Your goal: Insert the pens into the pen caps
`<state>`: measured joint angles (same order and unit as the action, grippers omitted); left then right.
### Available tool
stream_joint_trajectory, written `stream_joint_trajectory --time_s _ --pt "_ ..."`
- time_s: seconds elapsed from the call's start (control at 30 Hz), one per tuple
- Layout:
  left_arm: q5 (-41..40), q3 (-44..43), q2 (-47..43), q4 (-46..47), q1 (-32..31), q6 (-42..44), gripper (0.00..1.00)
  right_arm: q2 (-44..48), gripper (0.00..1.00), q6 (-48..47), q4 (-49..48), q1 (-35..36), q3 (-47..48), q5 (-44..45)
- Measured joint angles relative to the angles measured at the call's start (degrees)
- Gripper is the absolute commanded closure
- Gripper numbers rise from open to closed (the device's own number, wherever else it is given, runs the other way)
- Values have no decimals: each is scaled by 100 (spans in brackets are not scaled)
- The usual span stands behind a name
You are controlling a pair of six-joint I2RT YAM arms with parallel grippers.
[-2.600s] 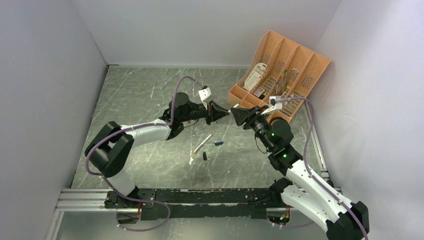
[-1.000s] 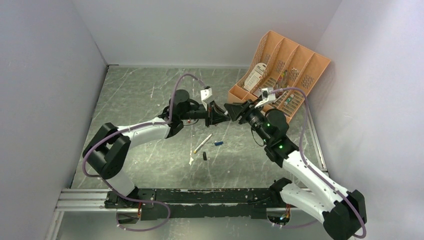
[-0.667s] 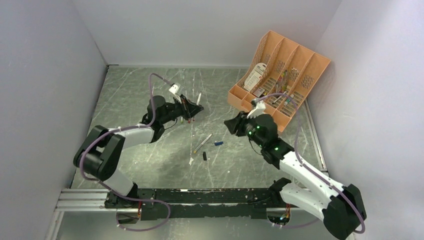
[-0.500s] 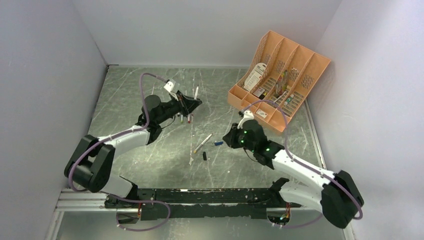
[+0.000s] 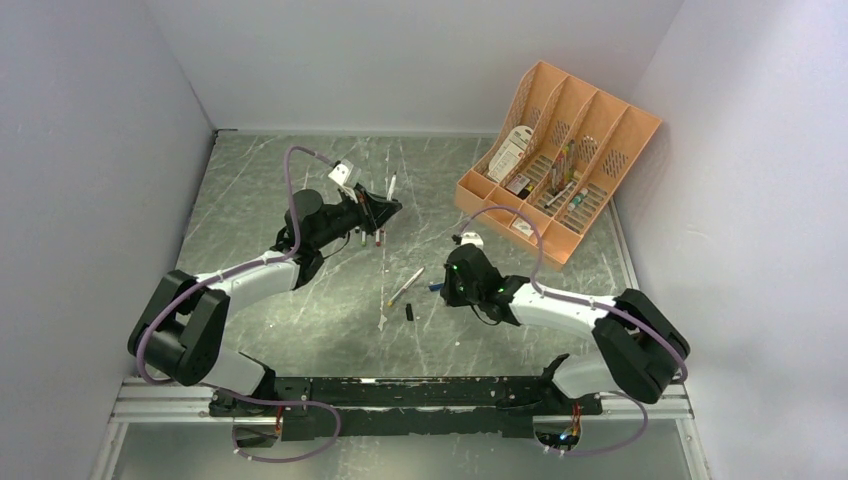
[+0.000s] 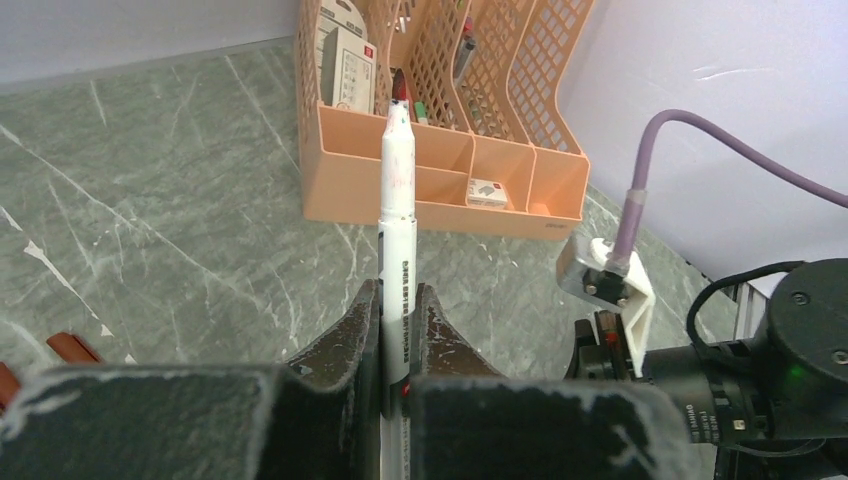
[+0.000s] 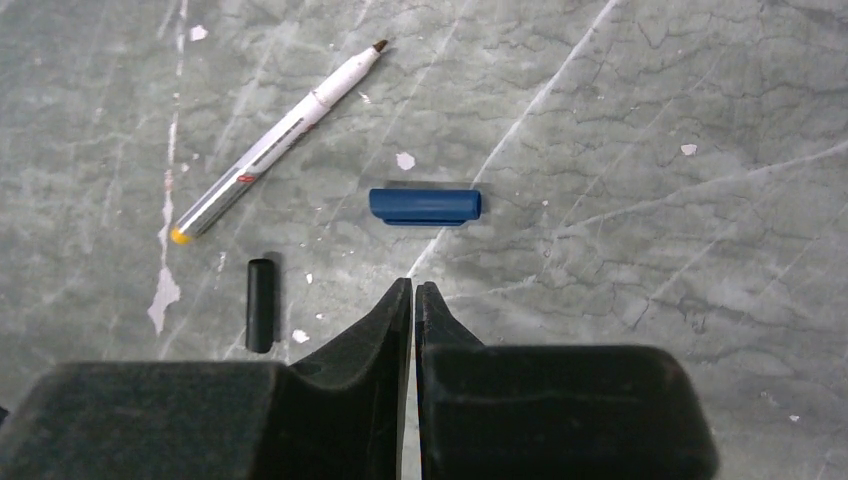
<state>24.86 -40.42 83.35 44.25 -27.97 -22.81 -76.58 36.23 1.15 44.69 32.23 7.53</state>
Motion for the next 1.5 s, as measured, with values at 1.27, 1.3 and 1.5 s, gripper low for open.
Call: stream_joint_trajectory --time_s 1.27,1.3,1.5 --pt "90 0 48 -85 0 94 93 -1128 92 -509 -476 -417 634 101" --pt "92 0 48 -85 0 94 93 -1108 92 -492 -472 -407 527 96" --pt "116 0 48 -85 0 92 93 -960 92 -358 -616 -293 219 83"
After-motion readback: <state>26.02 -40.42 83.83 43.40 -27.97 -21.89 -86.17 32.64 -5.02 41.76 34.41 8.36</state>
